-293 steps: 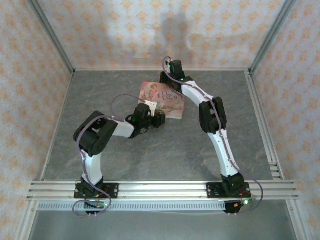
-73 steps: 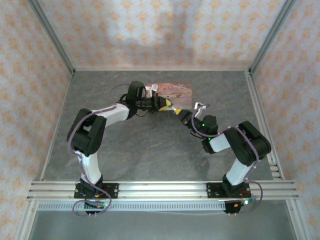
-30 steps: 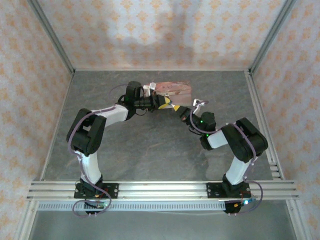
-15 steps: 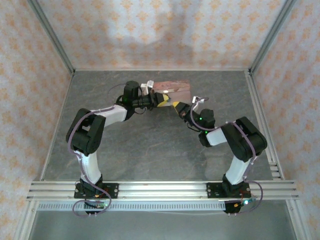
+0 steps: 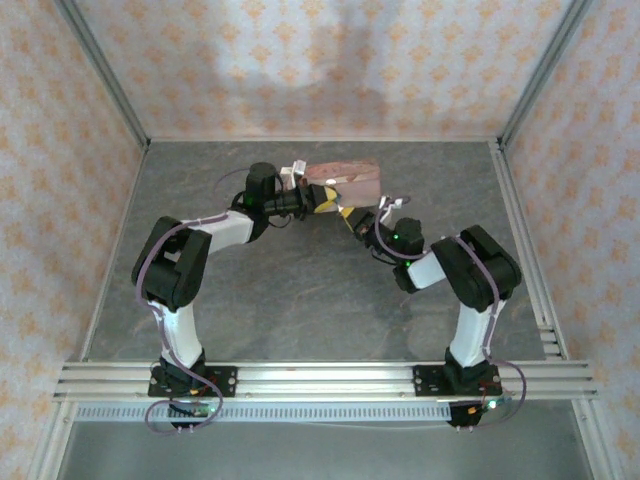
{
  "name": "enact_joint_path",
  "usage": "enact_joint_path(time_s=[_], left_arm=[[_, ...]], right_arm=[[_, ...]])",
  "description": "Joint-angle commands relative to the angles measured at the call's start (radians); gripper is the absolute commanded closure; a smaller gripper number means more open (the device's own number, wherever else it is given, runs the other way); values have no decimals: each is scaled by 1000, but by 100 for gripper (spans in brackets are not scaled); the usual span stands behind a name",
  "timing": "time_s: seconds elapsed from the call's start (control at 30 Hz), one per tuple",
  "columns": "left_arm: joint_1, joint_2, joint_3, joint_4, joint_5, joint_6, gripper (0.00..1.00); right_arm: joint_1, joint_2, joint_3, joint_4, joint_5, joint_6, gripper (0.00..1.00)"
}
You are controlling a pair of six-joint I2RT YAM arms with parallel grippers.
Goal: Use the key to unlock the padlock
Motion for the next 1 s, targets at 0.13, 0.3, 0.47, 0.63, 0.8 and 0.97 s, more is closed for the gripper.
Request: enact_joint_path(time_s=[0.13,0.3,0.47,0.63,0.8,0.97], left_arm=[[-28,-28,-5,36,95,26,100],[-28,-24,2,22,95,35,100],[-28,-16,16,36,89,23,100],[-27,-17,29,31,88,20,100],[-26,-7,31,52,88,2,100],[-26,-6,25,73,88,-14,100]], right_arm=[[-5,-39,22,37,-20,-68,100],[-20,-99,-18,37,-32,-54,100],[-20,-129,-73,37,-20,-66,100],[-20,-171,-117,37,-8,-76,100],[-23,-216,-158,36,13,-83,100],[-30,-239,-167,37,37,-81,100]])
